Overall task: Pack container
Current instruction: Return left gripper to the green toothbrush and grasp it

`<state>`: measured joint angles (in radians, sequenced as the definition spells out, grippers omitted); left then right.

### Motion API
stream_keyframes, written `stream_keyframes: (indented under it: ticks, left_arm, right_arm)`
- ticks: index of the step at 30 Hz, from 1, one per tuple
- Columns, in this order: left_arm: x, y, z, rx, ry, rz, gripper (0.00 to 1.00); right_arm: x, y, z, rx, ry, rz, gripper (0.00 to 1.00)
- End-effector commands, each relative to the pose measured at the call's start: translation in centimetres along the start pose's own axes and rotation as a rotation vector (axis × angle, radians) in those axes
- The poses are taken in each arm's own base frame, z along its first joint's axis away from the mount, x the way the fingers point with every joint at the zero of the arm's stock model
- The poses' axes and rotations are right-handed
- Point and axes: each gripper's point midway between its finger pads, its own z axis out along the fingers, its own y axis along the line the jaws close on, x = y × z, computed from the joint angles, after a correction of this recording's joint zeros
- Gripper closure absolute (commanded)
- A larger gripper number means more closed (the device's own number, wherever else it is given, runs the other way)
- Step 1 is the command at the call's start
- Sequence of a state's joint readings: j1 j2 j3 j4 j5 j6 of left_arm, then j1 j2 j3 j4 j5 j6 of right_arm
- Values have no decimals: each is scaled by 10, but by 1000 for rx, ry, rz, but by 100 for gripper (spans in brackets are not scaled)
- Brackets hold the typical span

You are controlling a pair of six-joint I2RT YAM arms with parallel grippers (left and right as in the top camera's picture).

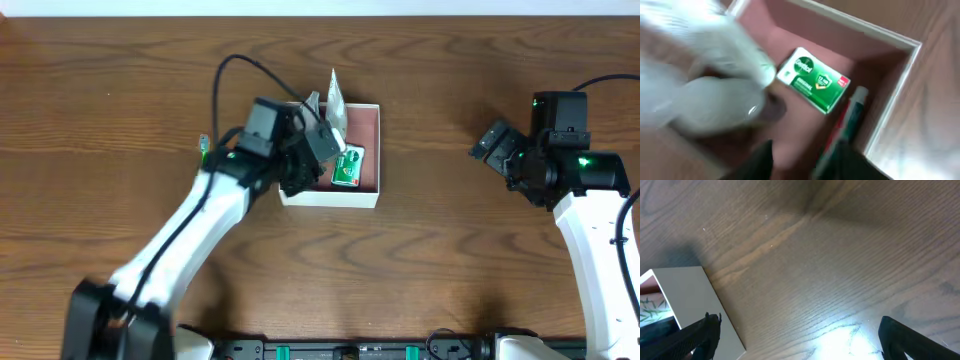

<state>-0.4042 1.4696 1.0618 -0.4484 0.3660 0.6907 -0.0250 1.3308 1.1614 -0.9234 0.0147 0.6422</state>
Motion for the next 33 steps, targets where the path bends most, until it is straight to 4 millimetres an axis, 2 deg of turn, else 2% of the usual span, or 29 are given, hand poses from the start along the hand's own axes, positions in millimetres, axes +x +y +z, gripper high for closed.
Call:
stream_keyframes:
  ticks: [1,5,8,10,12,15,20,27,33]
  left_arm:
    - [-4,6,-50,-125,-9,-98,55]
    - [23,12,-91,-227,64,-172,53]
    - [63,41,-116,-394,142,-434,47]
    - [86,56,-120,-459,167,-596,39]
    - [111,69,-119,-494,200,-756,36]
    - [149,85,-106,-517,272,-941,36]
    - [197,113,-70,-513,354,-1058,35]
    - [226,130,-18,-475,373,-1085,35]
    - [245,127,1,-458,425,-1098,35]
  right_arm:
    - [-1,-1,0,1,-1,0,1]
    - [-1,-1,0,1,-1,0,1]
    - [-1,-1,0,1,-1,0,1]
    - [-1,-1,0,1,-1,0,1]
    - [-1,-1,0,1,-1,0,1]
    - [-1,-1,0,1,-1,0,1]
    - [-1,-1,0,1,-1,0,1]
    - [-1,-1,0,1,-1,0,1]
    - [-1,-1,0,1,-1,0,1]
